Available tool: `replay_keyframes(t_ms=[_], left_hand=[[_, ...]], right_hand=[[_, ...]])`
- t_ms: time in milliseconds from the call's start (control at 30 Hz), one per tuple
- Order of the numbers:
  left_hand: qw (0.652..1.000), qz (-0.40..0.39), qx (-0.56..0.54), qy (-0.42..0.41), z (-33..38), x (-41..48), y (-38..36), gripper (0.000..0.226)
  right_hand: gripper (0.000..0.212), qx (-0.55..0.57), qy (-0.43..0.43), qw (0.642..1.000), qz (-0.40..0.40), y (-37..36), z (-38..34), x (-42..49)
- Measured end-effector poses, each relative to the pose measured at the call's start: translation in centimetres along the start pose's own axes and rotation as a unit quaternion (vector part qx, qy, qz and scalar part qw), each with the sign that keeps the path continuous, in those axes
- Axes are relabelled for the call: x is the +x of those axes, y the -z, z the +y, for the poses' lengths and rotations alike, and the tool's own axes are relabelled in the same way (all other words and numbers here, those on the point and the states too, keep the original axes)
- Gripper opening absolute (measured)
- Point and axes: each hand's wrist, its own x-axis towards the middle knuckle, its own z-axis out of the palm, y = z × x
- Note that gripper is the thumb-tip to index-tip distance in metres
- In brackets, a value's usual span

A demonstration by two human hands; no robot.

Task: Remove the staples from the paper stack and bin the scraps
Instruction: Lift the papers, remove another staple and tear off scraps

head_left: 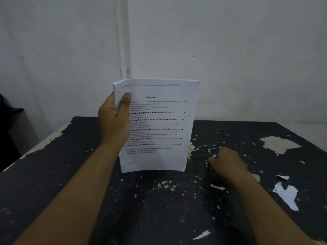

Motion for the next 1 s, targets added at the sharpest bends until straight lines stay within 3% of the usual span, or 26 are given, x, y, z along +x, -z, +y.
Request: replay_keyframes(t_ms=[167, 400, 467, 633, 833, 1000], left_hand=[[1.0, -0.003, -0.002, 0.004, 0.4, 0.1, 0.1, 0.016], [1.0, -0.01, -0.015, 0.015, 0.5, 0.1, 0.2, 0.02], [1.0, -0.015, -0.018, 0.011, 0.6, 0.1, 0.2, 0.021], [1.0, -0.022, -0.016, 0.002, 0.8, -0.1, 0.4, 0.022], [0.999, -0.027, 0.015, -0.023, 0.9, -0.4, 0.4, 0.02], [0.997, -0.049, 0.038, -0.047, 0.7, -0.4, 0.6, 0.026]], right_hand=[[0.023, 0.208, 0.05, 0.976, 0.047, 1.6, -1.5, -1.8], [0.018, 0.363, 0.2, 0.904, 0.11, 3.7, -3.1, -4.9], [0.012, 0.344, 0.256, 0.897, 0.105, 3.9, -4.4, -5.7], [0.024, 0.216, 0.364, 0.904, 0.064, 4.6, -7.6, -6.3], [0.03, 0.173, 0.419, 0.89, 0.055, 5.4, -11.3, -6.1], [0.044, 0.074, 0.484, 0.87, 0.061, 7.7, -14.5, -6.6]])
